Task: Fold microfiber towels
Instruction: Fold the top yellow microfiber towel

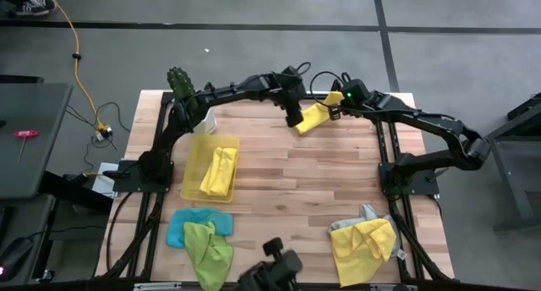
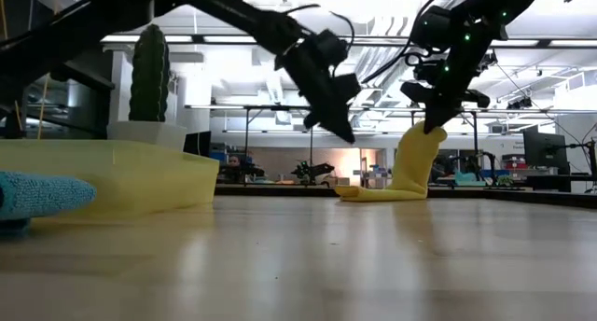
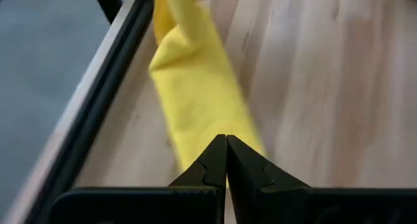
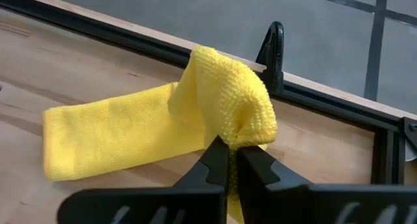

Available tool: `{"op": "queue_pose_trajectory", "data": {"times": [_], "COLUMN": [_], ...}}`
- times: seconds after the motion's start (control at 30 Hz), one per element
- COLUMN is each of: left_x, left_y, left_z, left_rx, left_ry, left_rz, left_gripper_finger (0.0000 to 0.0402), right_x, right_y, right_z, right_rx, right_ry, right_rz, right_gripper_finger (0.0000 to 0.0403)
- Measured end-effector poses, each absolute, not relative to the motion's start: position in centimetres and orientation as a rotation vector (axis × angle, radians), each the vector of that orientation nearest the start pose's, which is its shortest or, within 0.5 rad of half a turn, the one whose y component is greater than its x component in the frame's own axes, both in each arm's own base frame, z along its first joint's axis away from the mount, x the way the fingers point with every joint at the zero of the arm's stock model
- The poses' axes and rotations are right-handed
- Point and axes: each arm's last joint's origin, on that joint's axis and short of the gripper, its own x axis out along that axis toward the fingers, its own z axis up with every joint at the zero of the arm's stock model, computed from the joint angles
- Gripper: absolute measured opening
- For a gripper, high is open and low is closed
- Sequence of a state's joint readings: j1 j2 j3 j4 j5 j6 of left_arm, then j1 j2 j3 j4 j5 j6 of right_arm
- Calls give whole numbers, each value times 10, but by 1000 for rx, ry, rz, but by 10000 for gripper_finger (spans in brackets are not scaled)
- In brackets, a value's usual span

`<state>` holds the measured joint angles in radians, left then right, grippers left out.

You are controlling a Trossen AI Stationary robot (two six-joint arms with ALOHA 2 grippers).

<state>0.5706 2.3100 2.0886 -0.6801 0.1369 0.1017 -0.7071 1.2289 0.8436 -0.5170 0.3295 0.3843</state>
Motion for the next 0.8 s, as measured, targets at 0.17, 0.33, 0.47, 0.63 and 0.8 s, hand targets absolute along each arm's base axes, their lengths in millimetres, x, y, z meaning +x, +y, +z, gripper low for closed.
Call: {"op": "queue_pose_trajectory", "data": {"times": [0.17, 0.33, 0.47, 0.63, 0.8], "left_x": [458, 476, 494, 515, 518], "left_y": [244, 236, 235, 228, 226], "left_z": [237, 225, 218, 166, 147], "left_rx": [-176, -307, -439, -541, -515], "left_ry": [766, 554, 287, 209, 204], "left_rz": [479, 733, 780, 800, 893], "left_gripper_finger": [0, 0, 0, 0, 0], "right_x": [177, 178, 178, 176, 174], "right_y": [-163, -163, -163, -162, -163], "right_z": [241, 241, 241, 238, 238], "right_rx": [510, 519, 524, 522, 499], "right_ry": [726, 720, 721, 763, 763], "right_rz": [-1124, -1100, -1086, -1100, -1146], "right_gripper_finger": [0, 0, 0, 0, 1]}}
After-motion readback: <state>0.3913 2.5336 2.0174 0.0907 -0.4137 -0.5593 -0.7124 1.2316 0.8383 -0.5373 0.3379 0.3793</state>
